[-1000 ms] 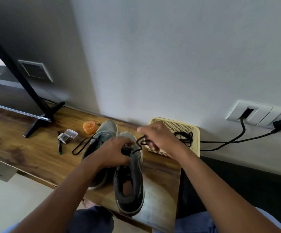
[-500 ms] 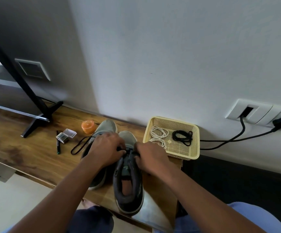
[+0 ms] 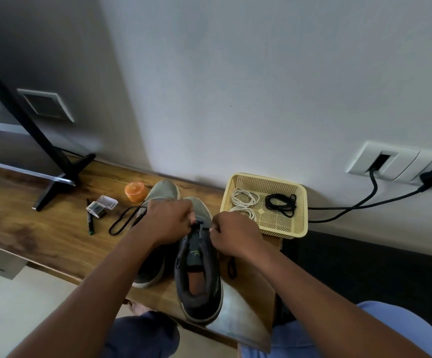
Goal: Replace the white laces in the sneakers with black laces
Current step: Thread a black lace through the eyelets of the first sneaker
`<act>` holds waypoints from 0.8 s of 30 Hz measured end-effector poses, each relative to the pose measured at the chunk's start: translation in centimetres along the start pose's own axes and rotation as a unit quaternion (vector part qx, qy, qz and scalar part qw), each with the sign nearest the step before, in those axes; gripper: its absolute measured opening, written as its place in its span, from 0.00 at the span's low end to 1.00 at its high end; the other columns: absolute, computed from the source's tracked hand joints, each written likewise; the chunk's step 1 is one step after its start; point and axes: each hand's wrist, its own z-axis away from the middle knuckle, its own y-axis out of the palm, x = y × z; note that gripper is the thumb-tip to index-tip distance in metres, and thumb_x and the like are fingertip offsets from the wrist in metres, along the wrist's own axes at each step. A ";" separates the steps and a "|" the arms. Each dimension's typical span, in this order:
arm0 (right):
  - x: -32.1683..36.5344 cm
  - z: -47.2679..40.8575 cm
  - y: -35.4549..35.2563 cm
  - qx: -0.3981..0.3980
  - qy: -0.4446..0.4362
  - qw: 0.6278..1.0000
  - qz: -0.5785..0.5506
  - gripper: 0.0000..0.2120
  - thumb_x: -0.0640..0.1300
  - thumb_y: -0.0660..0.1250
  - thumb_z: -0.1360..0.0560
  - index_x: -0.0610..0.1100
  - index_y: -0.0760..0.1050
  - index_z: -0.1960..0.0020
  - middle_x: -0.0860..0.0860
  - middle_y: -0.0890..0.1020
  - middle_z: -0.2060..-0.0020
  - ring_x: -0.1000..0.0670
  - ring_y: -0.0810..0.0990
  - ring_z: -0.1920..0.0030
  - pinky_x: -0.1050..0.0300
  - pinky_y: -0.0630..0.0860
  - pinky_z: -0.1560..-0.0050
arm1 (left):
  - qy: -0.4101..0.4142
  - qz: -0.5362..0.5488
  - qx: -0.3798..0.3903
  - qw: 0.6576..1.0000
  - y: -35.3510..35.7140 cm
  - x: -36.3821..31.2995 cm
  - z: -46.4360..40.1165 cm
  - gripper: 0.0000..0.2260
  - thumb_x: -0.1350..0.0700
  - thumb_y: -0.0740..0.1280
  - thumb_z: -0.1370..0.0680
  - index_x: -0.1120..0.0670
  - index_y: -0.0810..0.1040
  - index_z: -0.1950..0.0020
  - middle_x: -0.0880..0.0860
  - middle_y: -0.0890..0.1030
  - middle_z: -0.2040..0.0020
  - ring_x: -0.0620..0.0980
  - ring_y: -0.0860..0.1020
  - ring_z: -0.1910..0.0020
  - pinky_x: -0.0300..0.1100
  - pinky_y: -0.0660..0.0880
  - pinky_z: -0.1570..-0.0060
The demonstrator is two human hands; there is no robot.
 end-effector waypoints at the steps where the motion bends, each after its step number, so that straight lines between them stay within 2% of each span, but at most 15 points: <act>1: 0.1 0.0 -0.1 0.002 0.001 1.000 0.004 0.06 0.50 0.62 0.21 0.49 0.76 0.54 0.50 0.78 0.60 0.42 0.79 0.56 0.54 0.70 0.58 | -0.002 0.048 -0.004 0.999 0.0 0.1 0.0 0.04 0.51 0.65 0.19 0.45 0.74 0.54 0.43 0.84 0.57 0.47 0.80 0.47 0.50 0.69 0.35; 2: 0.1 0.1 -0.2 0.005 0.004 1.000 0.008 0.06 0.49 0.62 0.21 0.49 0.74 0.55 0.50 0.78 0.60 0.43 0.78 0.57 0.54 0.70 0.58 | -0.007 0.102 -0.010 0.995 -0.1 0.1 0.0 0.05 0.53 0.66 0.20 0.45 0.75 0.55 0.44 0.83 0.62 0.45 0.81 0.53 0.49 0.71 0.38; 4: 0.2 0.0 -0.3 0.015 0.011 1.000 0.012 0.06 0.49 0.62 0.22 0.49 0.73 0.56 0.49 0.78 0.60 0.43 0.77 0.57 0.54 0.70 0.58 | -0.006 0.217 -0.041 0.975 -0.6 0.1 0.1 0.05 0.52 0.69 0.19 0.45 0.77 0.54 0.48 0.82 0.68 0.44 0.79 0.65 0.44 0.74 0.53; 6: 0.1 0.0 -0.2 0.027 0.020 0.999 0.013 0.07 0.48 0.62 0.23 0.48 0.71 0.59 0.49 0.77 0.62 0.43 0.79 0.57 0.55 0.70 0.60 | 0.012 0.360 -0.084 0.929 -1.4 0.1 0.3 0.04 0.54 0.73 0.20 0.48 0.79 0.52 0.54 0.78 0.71 0.45 0.72 0.74 0.39 0.70 0.67; 8: 0.1 -0.1 -0.1 0.029 0.025 0.999 0.008 0.09 0.47 0.62 0.24 0.47 0.69 0.62 0.49 0.75 0.64 0.42 0.79 0.58 0.56 0.69 0.62 | 0.034 0.482 -0.099 0.870 -2.1 0.2 0.3 0.06 0.56 0.75 0.21 0.55 0.79 0.50 0.58 0.78 0.71 0.46 0.71 0.76 0.38 0.69 0.70; 10: 0.1 -0.1 -0.1 0.024 0.028 0.999 0.000 0.08 0.48 0.62 0.25 0.47 0.70 0.61 0.49 0.76 0.62 0.42 0.79 0.57 0.55 0.69 0.61 | 0.039 0.525 -0.103 0.844 -1.9 0.5 0.2 0.06 0.55 0.74 0.24 0.54 0.80 0.50 0.58 0.82 0.68 0.53 0.77 0.70 0.42 0.74 0.62; 11: 0.1 -0.1 -0.2 0.021 0.031 0.999 -0.005 0.07 0.47 0.61 0.25 0.47 0.71 0.60 0.48 0.77 0.61 0.42 0.79 0.57 0.55 0.69 0.60 | 0.034 0.501 -0.111 0.858 -1.5 0.7 0.0 0.06 0.52 0.73 0.25 0.50 0.80 0.51 0.55 0.84 0.66 0.55 0.78 0.67 0.46 0.75 0.59; 12: 0.0 -0.1 -0.2 0.019 0.032 0.999 -0.012 0.07 0.47 0.61 0.25 0.46 0.72 0.59 0.48 0.78 0.61 0.42 0.79 0.57 0.55 0.69 0.61 | 0.031 0.437 -0.127 0.890 -1.0 1.0 -0.1 0.06 0.49 0.73 0.27 0.45 0.80 0.51 0.51 0.85 0.63 0.53 0.80 0.65 0.48 0.77 0.57; 14: -0.1 -0.2 -0.3 0.022 0.037 0.998 -0.040 0.07 0.47 0.62 0.25 0.46 0.74 0.60 0.48 0.79 0.62 0.43 0.79 0.58 0.56 0.69 0.63 | 0.048 0.247 -0.146 0.957 -0.7 1.5 0.0 0.11 0.46 0.71 0.30 0.40 0.80 0.48 0.43 0.83 0.55 0.43 0.81 0.61 0.48 0.82 0.53; 15: -0.1 -0.3 -0.3 0.025 0.039 0.997 -0.063 0.08 0.47 0.63 0.25 0.46 0.74 0.61 0.49 0.79 0.63 0.44 0.80 0.58 0.56 0.68 0.64 | 0.062 0.190 -0.126 0.972 -0.7 1.6 0.1 0.15 0.45 0.70 0.31 0.39 0.80 0.44 0.40 0.81 0.49 0.40 0.80 0.57 0.48 0.81 0.49; 17: -0.1 -0.4 -0.3 0.024 0.038 0.993 -0.106 0.09 0.47 0.65 0.24 0.47 0.74 0.62 0.51 0.78 0.65 0.44 0.80 0.58 0.54 0.68 0.65 | 0.088 0.180 -0.038 0.979 -0.6 1.8 0.3 0.24 0.41 0.71 0.32 0.37 0.79 0.36 0.39 0.77 0.38 0.39 0.78 0.46 0.47 0.78 0.40; 19: 0.0 -0.6 -0.4 0.014 0.032 0.993 -0.112 0.09 0.49 0.66 0.23 0.47 0.75 0.61 0.52 0.78 0.64 0.45 0.79 0.57 0.53 0.69 0.63 | 0.128 0.167 0.041 0.977 -0.3 1.8 0.2 0.30 0.36 0.71 0.32 0.37 0.77 0.30 0.38 0.77 0.33 0.40 0.76 0.35 0.48 0.73 0.32; 21: 0.0 -0.9 -0.4 0.010 0.034 0.991 -0.129 0.08 0.50 0.67 0.22 0.48 0.77 0.58 0.52 0.80 0.61 0.45 0.80 0.55 0.52 0.73 0.60 | 0.136 0.153 0.097 0.974 0.0 1.5 0.1 0.32 0.34 0.69 0.31 0.40 0.76 0.28 0.40 0.78 0.32 0.42 0.75 0.33 0.50 0.72 0.30; 24: -0.4 -1.3 -0.1 0.017 0.036 0.981 -0.189 0.09 0.48 0.69 0.22 0.44 0.81 0.56 0.48 0.83 0.60 0.45 0.82 0.55 0.49 0.77 0.54 | 0.112 0.131 0.109 0.979 0.4 1.5 -0.3 0.34 0.32 0.69 0.32 0.41 0.77 0.28 0.41 0.77 0.29 0.43 0.74 0.30 0.51 0.70 0.27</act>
